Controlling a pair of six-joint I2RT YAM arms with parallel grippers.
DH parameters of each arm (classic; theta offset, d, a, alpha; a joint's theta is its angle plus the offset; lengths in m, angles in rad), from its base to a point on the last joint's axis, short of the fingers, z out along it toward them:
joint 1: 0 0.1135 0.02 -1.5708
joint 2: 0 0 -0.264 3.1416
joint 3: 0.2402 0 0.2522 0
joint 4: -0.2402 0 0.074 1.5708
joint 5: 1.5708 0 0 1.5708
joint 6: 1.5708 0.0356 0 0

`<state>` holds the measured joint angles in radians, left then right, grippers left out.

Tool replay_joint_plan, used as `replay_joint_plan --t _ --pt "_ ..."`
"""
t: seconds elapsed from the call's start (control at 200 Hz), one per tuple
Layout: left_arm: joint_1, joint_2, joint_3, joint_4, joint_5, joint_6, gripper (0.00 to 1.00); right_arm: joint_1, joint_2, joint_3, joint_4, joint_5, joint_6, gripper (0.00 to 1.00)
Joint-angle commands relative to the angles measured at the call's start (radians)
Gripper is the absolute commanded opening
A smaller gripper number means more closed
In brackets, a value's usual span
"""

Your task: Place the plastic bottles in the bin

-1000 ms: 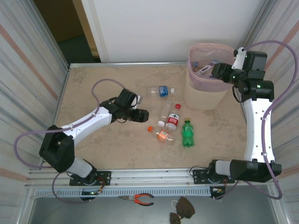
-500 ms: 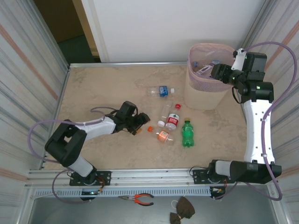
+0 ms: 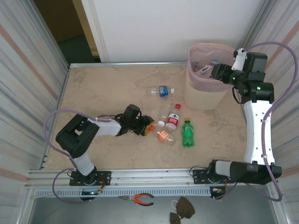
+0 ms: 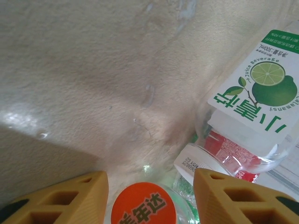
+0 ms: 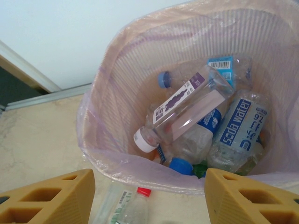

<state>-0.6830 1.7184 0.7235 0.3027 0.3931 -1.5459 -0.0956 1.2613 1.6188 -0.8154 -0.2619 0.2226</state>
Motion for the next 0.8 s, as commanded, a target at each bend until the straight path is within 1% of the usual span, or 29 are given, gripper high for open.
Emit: replay_joint_plan --t 0.0,0.271,0.461,0.656,0.791 --pt "-0.004 -0.016 -0.022 0.001 -0.003 -0.031 0.48 0.005 -0.021 0.006 0.010 -0.008 -0.028 0.62" --pt "-0.001 -0.042 -0.039 0.000 -0.017 -0.029 0.38 0.005 -0.025 0.010 0.009 -0.011 -0.026 0.61" --pt "0.001 -0.089 -0.051 -0.025 -0.038 -0.011 0.32 0.004 -0.031 0.008 0.009 -0.010 -0.024 0.61" --pt "0.007 -0.150 -0.052 -0.072 -0.059 0.027 0.29 0.005 -0.043 0.004 0.007 -0.014 -0.023 0.61" --pt "0.017 -0.210 -0.043 -0.138 -0.066 0.091 0.27 0.005 -0.049 0.003 0.005 -0.026 -0.018 0.61"
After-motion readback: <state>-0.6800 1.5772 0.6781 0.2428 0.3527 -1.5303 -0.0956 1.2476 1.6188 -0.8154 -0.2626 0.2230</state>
